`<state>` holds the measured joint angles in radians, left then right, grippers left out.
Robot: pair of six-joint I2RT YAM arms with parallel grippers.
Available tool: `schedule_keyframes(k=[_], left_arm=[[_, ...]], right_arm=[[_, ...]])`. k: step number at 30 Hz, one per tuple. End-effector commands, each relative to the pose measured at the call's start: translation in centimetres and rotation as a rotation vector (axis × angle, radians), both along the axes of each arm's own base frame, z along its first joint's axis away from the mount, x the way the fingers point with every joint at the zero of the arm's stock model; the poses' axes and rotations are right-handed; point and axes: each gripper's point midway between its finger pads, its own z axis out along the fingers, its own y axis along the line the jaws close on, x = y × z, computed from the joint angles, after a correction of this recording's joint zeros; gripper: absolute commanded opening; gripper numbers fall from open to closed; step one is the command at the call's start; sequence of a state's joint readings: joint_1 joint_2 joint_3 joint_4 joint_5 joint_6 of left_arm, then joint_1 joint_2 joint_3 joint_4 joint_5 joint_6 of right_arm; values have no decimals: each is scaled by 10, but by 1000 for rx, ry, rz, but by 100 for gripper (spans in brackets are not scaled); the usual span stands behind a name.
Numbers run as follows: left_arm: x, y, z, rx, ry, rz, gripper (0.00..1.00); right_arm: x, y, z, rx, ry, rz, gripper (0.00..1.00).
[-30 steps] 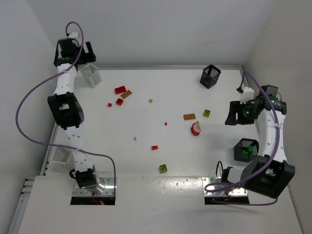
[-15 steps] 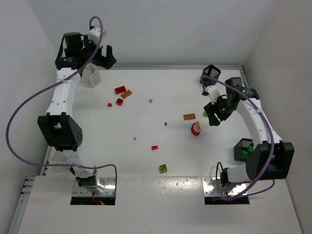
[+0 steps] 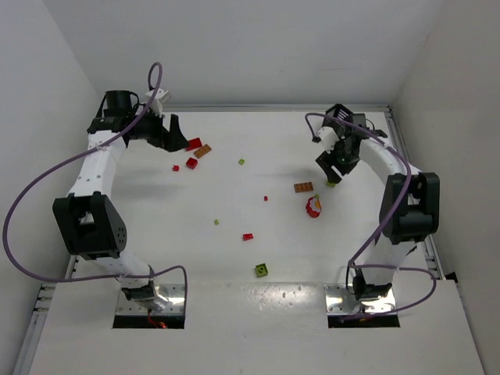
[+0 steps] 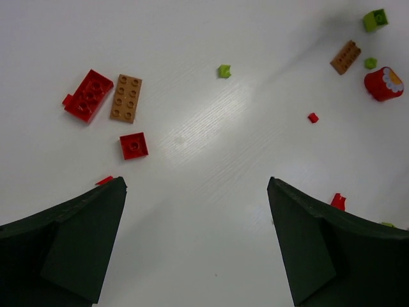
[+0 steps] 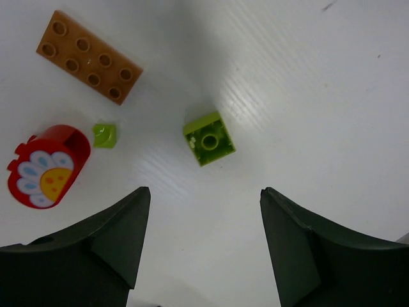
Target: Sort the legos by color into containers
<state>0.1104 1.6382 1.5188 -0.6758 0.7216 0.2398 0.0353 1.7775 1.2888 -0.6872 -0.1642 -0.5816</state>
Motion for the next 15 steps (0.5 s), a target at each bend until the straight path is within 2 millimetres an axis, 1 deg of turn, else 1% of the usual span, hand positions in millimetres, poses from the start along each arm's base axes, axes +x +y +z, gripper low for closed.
schedule_keyframes(k=[1,2,3,4,5,6,7,8,9,10,12,13,14,15], left_arm=[[-14,-5,26,-67,-61,-75,99],[-18,-7,25,-80,-46,-84,99],[-20,-9,19,-83,-27,-101,99],[-23,-12,20,-95,-25,-118,99],[-25,-12,16,-97,-14,-118,99],[-26,-12,15,-94,-11,-122,99],[-31,-20,6,-99,15,-142,99],[-32,-25,0,-75,19,-154,99],[-34,-33,-5,-50,19,-179,99],[-39,-56,-6,-28,8,-231,97],[-47,-76,-20,-15,29,-253,97],[-47,-88,-22,-25,22,-270,96],[-56,-107,-30,-18,44,-318,96],[-60,-116,-35,-18,56,-343,96]], right_arm=[[38,5,22,-10,-130,108,70],[39,6,11,-5,-98,122,70],[41,5,12,8,-83,138,70],[42,7,9,19,-62,142,70],[46,7,3,16,-42,152,70],[43,6,-2,17,-22,152,70],[43,3,-2,17,-22,143,70],[46,3,-1,16,-33,143,70],[45,5,6,37,-49,117,70],[48,2,12,48,-68,77,70],[40,2,18,94,-61,-11,70],[42,-2,30,109,-98,-37,70],[37,-4,32,133,-94,-41,70],[30,-4,31,127,-79,-28,70]])
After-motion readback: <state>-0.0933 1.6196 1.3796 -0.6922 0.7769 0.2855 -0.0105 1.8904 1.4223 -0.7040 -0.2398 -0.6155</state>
